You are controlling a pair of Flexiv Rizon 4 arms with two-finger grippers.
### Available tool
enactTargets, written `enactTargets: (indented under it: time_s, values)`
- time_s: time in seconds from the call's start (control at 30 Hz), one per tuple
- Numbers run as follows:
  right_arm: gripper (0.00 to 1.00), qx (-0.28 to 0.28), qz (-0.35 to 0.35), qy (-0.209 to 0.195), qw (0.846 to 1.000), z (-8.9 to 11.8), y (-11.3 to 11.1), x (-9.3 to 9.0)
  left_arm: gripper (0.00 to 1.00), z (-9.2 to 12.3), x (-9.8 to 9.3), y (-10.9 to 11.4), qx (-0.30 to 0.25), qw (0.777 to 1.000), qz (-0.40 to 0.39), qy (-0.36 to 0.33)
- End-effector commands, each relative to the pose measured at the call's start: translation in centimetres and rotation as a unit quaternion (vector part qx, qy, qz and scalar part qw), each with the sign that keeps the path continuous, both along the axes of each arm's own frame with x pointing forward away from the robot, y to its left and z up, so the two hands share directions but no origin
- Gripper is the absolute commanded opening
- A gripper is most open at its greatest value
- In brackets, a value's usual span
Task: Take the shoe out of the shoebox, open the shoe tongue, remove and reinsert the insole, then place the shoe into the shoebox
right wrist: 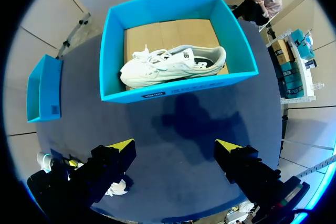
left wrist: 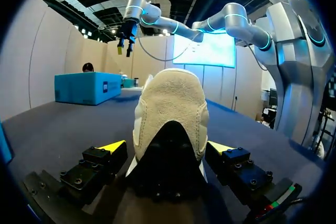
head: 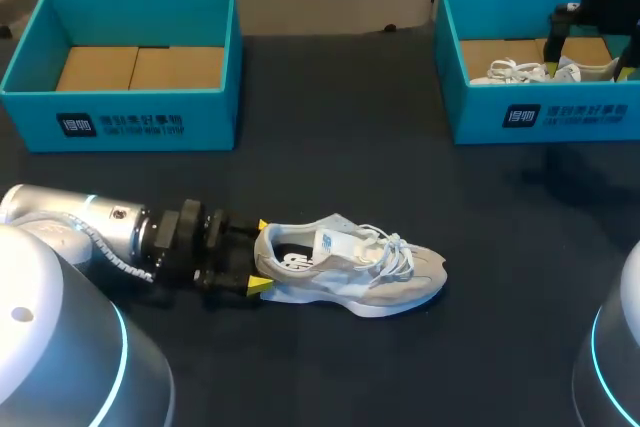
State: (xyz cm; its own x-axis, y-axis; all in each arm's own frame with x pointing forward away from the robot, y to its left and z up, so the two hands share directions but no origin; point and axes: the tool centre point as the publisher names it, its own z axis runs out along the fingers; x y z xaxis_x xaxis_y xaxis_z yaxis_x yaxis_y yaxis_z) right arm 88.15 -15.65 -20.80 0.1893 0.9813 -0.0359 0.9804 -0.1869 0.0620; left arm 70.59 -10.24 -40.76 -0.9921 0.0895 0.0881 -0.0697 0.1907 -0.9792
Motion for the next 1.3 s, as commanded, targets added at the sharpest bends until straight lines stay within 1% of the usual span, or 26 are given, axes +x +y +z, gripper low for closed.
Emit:
enactTargets:
  time_s: [0.03, 0.57, 1.07, 1.3]
  values:
    - [1.00, 0.000, 0.000, -0.001, 1.000, 0.0, 0.0, 0.0, 1.00, -0.1, -0.2, -0.7, 0.003, 1.000, 0.001, 0.000]
    - [1.00, 0.000, 0.000, -0.001, 1.000, 0.0, 0.0, 0.0, 1.00, -0.3, -0.9, -2.7, 0.016, 1.000, -0.006, -0.003]
    - [1.00, 0.000, 0.000, -0.001, 1.000, 0.0, 0.0, 0.0, 1.00, -0.9, -0.7, -3.6, 0.018, 1.000, -0.013, 0.005]
    - [1.00, 0.000, 0.000, -0.001, 1.000, 0.0, 0.0, 0.0, 1.00, -1.4, -1.1, -3.9, 0.020, 1.000, -0.016, 0.008]
